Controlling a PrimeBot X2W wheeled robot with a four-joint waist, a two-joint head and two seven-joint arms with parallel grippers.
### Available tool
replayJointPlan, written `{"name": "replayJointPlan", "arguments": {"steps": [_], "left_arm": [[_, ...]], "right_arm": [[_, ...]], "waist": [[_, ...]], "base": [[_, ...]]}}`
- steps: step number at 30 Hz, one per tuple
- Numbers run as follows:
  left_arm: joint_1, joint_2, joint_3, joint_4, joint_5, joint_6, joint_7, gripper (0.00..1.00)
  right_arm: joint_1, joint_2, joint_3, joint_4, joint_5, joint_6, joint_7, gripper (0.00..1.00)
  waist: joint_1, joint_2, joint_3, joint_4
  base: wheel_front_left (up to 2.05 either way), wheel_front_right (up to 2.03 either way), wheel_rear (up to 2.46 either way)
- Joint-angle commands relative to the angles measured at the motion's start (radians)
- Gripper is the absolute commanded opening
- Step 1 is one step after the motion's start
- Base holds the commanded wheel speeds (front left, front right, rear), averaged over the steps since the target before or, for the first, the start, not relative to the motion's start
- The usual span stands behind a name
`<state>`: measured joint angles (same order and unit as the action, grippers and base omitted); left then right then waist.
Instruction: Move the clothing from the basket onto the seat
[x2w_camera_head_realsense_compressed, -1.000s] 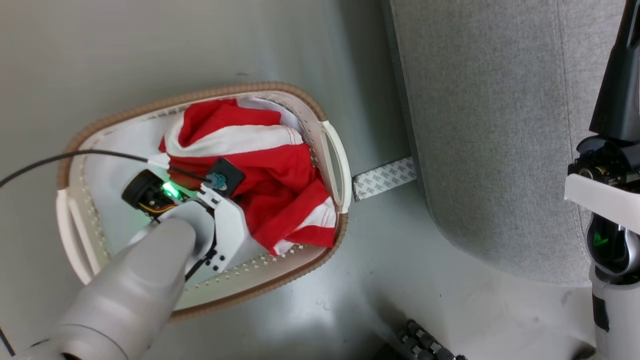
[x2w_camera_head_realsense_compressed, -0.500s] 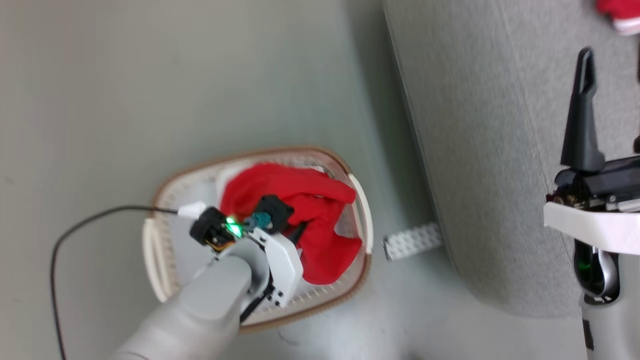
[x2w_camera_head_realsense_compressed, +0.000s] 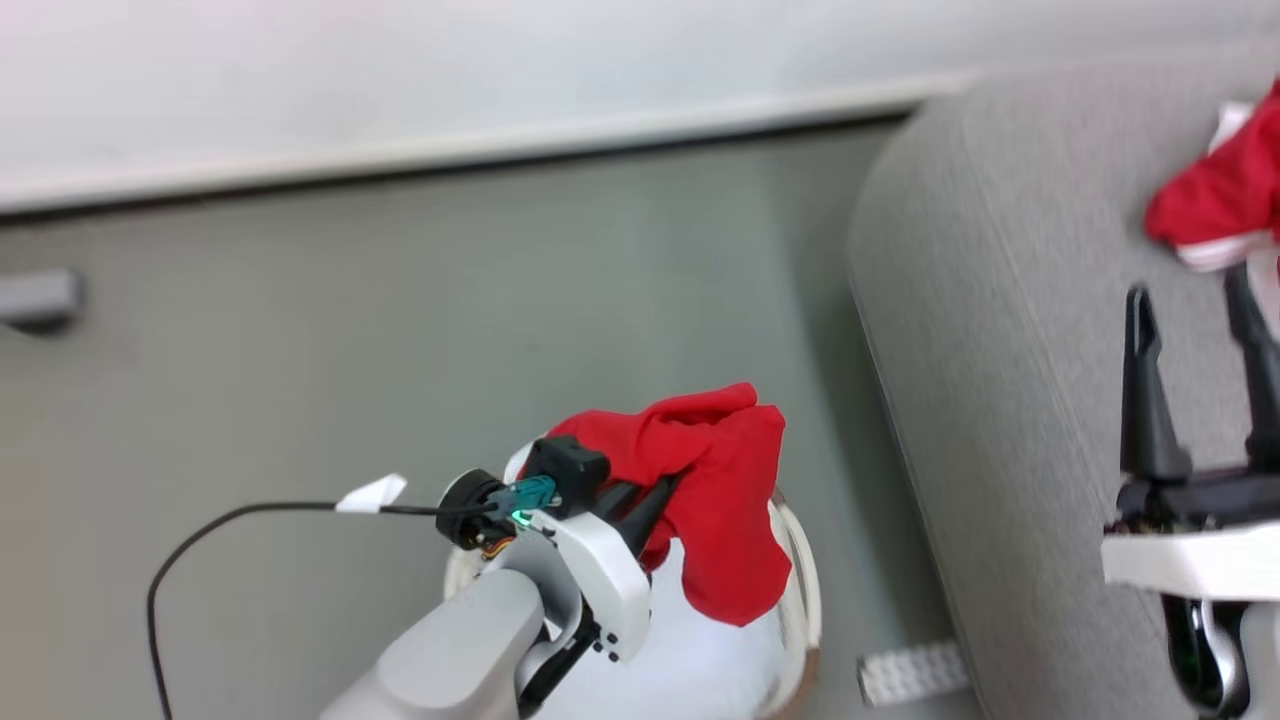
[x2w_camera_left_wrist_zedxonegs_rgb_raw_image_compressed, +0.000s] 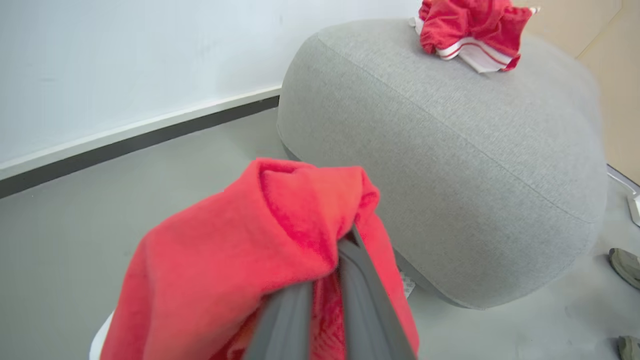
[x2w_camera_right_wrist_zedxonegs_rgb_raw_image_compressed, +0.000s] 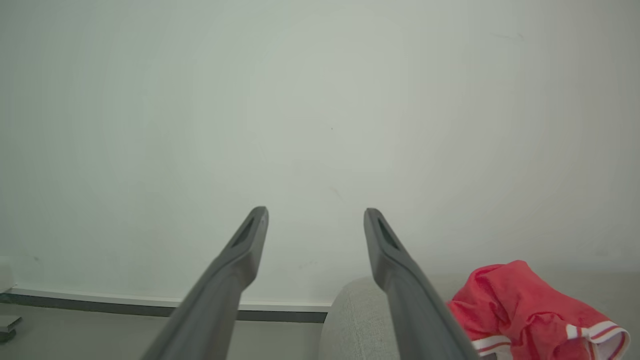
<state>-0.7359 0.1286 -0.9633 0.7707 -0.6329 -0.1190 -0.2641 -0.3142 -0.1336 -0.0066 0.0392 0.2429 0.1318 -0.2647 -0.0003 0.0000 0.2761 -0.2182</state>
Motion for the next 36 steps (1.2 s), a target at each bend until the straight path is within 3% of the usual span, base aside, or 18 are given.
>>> {"name": "replayJointPlan", "arguments": {"steps": [1, 14, 26, 36], "left_arm": [[0.019, 0.007, 0.012, -0.012, 0.013, 0.004, 0.000, 0.00], [0.065, 0.060, 0.144, -0.234, 0.032, 0.043, 0.000, 0.00], [0.024, 0.124, 0.195, -0.445, 0.006, 0.109, 0.069, 0.00], [0.056, 0.145, 0.194, -0.506, -0.005, 0.137, 0.090, 0.00]], "right_arm": [[0.021, -0.010, -0.002, 0.006, 0.012, -0.002, 0.001, 1.00], [0.158, -0.013, 0.101, 0.038, 0.069, -0.002, 0.001, 1.00], [0.194, 0.010, 0.206, 0.075, 0.081, -0.002, 0.001, 1.00], [0.177, 0.006, 0.247, 0.085, 0.083, -0.002, 0.001, 1.00]], "waist": [[0.0003, 0.0000, -0.105, 0.063], [0.0003, 0.0000, -0.269, 0.114], [0.0003, 0.0000, -0.302, 0.136], [0.0003, 0.0000, -0.301, 0.140]], "base": [[0.00, 0.00, 0.00], [0.00, 0.00, 0.00], [0.00, 0.00, 0.00], [0.00, 0.00, 0.00]]}}
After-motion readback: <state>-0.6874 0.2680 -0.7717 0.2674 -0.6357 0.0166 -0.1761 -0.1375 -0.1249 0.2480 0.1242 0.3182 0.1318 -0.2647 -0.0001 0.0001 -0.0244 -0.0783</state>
